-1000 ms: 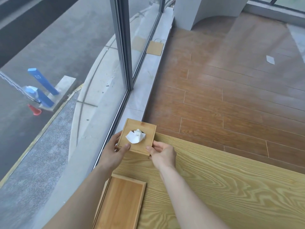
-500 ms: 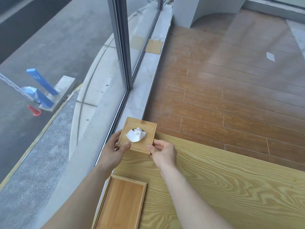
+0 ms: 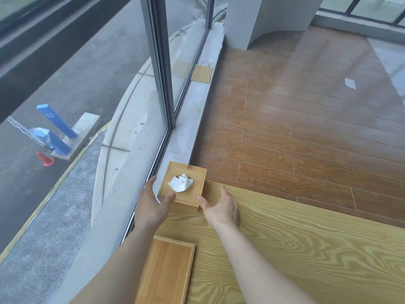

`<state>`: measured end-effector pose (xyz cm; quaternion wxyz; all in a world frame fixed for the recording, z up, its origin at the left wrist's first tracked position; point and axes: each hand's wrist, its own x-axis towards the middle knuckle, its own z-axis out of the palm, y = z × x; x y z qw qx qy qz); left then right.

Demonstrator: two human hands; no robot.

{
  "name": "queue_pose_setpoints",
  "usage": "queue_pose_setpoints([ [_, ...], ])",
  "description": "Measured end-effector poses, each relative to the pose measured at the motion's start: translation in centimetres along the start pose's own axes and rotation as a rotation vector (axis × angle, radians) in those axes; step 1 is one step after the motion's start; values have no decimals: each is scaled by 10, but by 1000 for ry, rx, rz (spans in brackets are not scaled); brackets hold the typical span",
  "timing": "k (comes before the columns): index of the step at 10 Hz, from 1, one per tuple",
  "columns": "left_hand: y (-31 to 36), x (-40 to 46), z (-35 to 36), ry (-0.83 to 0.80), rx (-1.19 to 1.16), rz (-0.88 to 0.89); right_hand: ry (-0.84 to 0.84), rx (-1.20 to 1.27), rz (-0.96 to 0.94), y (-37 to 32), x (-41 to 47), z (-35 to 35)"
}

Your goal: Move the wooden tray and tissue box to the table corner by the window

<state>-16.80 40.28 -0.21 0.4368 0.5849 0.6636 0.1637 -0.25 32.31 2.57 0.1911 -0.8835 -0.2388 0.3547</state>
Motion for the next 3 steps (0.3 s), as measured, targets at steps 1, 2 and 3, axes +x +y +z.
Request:
queue_pose_setpoints([
  [1,13,-11,2,100,208,63,-26,-235,-73,18,-9,-17],
  [2,30,-25,0,182,398,180,-30,-427,-104,37,-20,-42],
  [3,48,-42,-2,187,520,270,-20,-516,-112,56,-31,-70],
])
